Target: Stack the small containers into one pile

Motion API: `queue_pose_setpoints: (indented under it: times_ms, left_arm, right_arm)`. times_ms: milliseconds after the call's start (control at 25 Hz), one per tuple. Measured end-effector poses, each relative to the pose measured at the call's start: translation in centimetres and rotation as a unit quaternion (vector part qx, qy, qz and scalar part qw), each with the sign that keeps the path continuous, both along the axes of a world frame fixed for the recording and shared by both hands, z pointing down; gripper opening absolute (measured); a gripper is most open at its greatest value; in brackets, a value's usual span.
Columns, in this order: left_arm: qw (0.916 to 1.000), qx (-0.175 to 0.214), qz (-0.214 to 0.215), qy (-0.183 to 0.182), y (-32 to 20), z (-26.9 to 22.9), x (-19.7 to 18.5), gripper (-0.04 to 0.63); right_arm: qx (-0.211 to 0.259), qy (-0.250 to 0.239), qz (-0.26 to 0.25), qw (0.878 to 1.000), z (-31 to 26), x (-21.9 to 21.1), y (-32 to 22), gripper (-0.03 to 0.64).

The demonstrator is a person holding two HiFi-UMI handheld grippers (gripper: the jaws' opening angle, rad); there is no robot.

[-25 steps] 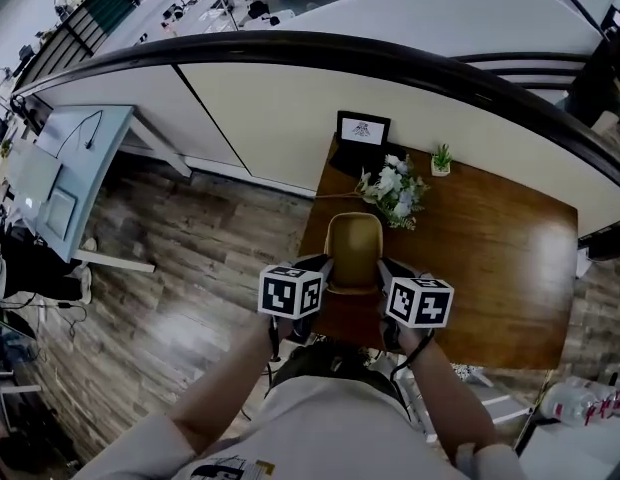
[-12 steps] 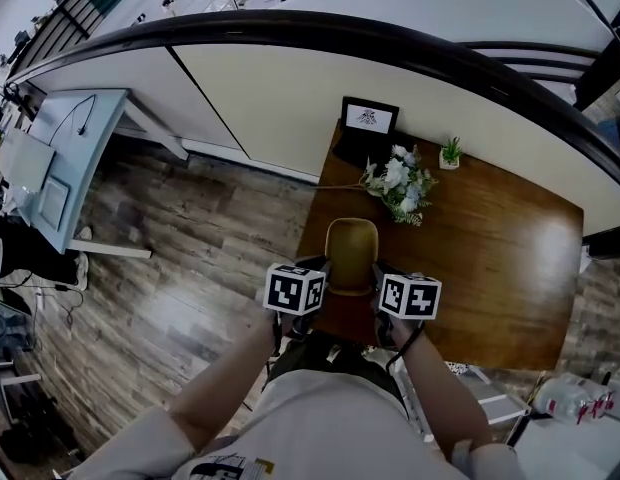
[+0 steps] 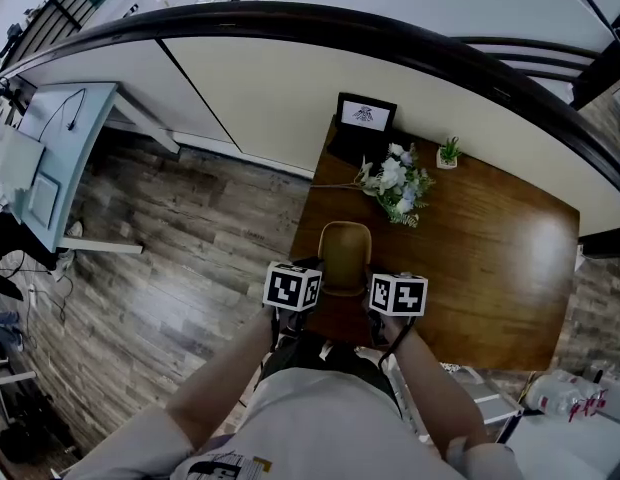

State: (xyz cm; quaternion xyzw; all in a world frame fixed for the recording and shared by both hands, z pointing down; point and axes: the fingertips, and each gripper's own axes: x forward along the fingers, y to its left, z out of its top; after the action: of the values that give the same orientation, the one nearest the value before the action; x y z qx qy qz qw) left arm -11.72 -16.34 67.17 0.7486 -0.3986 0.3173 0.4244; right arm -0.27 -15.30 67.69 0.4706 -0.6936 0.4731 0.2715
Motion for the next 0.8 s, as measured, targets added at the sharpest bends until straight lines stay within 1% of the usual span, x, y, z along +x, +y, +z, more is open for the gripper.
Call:
queue_pose_setpoints:
  times_ms: [200,320,400,480,560,680,720,800]
  left_arm:
    - [0.9999,0.000,0.001,-0.015,-0.2,1.5,-0.4,0.072]
    - [0.9998,-0.004,-0.001,-0.018,-0.4,2.2,-0.7,0.098]
    - [0.9999,-0.008,-0.001,-0.014,-0.5,2.5,-0.9,0.124]
    - [0.9999,-0.013,-0.004,-0.002,-0.7,2.7,-1.0,0.133]
    - [0.9997,-0.018,-0.010,0.010,-0.8,3.0,-1.1,0.146]
    - [0.9995,-0.022,-0.018,0.016,-0.7,3.1,-1.3,0.156]
    - [0.9995,-0.022,-0.017,0.016,-0.6,3.1,-1.3,0.158]
    - [0.9997,-0.020,-0.007,0.008,-0.5,3.0,-1.1,0.156]
  right_arm:
    - [-0.011,0.020,-0.010,1.000,1.2,-0.1,-0.1,0.040]
    - [-0.014,0.027,-0.015,0.999,1.9,0.0,-0.3,0.072]
    - [-0.018,0.022,-0.021,0.999,2.2,0.0,-0.4,0.089]
    - [-0.021,0.011,-0.024,0.999,2.4,0.2,-0.6,0.108]
    - [-0.025,-0.004,-0.017,1.000,2.7,0.5,-0.6,0.134]
    - [-0.031,-0.017,-0.002,0.999,2.9,0.8,-0.5,0.158]
    - [-0.030,-0.016,-0.005,0.999,2.9,0.7,-0.5,0.163]
    - [-0.018,-0.007,-0.032,0.999,2.6,0.2,-0.5,0.159]
